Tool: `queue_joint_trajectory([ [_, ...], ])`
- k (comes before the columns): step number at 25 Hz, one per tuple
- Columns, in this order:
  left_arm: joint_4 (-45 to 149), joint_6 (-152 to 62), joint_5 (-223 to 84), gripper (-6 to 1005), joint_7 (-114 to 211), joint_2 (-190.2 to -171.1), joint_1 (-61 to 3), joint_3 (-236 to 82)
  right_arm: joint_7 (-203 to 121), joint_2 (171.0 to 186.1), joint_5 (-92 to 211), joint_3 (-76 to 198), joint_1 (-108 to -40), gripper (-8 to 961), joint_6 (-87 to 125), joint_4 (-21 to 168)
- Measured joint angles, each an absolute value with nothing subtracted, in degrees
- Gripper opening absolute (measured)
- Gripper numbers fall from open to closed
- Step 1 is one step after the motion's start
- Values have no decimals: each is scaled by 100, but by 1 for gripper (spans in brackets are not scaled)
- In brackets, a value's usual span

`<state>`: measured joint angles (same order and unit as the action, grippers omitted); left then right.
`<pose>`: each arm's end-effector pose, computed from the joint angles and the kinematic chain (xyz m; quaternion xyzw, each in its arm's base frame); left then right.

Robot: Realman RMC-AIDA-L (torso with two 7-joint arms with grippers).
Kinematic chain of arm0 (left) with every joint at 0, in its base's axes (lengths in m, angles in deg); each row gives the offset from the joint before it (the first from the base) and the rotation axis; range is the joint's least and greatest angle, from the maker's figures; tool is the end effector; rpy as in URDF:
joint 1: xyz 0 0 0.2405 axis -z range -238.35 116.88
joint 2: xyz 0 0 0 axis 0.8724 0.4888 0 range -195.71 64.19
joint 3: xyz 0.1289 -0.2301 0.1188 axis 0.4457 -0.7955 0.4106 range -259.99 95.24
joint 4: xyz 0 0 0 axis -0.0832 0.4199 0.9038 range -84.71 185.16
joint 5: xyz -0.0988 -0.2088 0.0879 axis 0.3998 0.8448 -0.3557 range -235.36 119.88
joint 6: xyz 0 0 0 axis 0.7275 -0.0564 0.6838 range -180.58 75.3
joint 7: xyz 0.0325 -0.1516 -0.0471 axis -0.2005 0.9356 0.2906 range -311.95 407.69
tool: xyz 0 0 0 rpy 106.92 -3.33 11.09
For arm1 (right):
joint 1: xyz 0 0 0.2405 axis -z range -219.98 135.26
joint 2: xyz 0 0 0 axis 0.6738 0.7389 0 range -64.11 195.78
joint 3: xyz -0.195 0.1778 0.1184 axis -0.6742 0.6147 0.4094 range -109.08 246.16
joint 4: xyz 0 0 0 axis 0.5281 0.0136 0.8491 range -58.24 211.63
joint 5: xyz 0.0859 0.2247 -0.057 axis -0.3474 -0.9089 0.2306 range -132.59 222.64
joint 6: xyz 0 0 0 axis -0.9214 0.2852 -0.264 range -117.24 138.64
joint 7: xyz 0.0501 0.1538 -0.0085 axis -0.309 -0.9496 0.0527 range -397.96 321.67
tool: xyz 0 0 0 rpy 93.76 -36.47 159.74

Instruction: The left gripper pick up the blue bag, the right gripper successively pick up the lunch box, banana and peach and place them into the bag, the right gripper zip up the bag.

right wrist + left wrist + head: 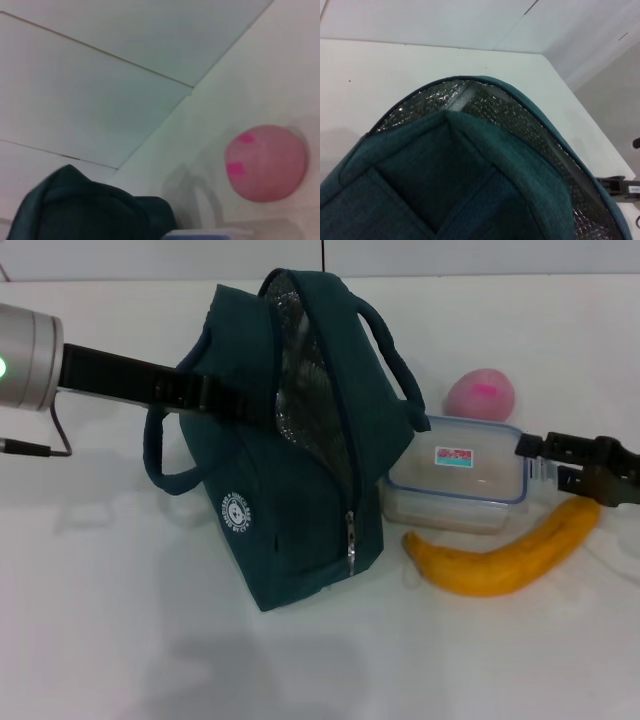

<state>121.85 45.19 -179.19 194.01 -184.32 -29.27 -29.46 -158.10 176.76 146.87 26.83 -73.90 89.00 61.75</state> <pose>-0.2098 0.4003 0.0335 -0.8652 -0.4815 -0.1250 0.0627 0.3554 0.3859 -0.0305 -0.6912 0.6432 0.3217 0.0706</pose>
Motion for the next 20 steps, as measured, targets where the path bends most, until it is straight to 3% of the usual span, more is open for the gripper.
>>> queue_joint_trajectory([
  [20,12185,4439,-17934,32,19403,-18422,-2919,-2947,-15900,17629,14790,2662,-7425,566,9137,6168],
])
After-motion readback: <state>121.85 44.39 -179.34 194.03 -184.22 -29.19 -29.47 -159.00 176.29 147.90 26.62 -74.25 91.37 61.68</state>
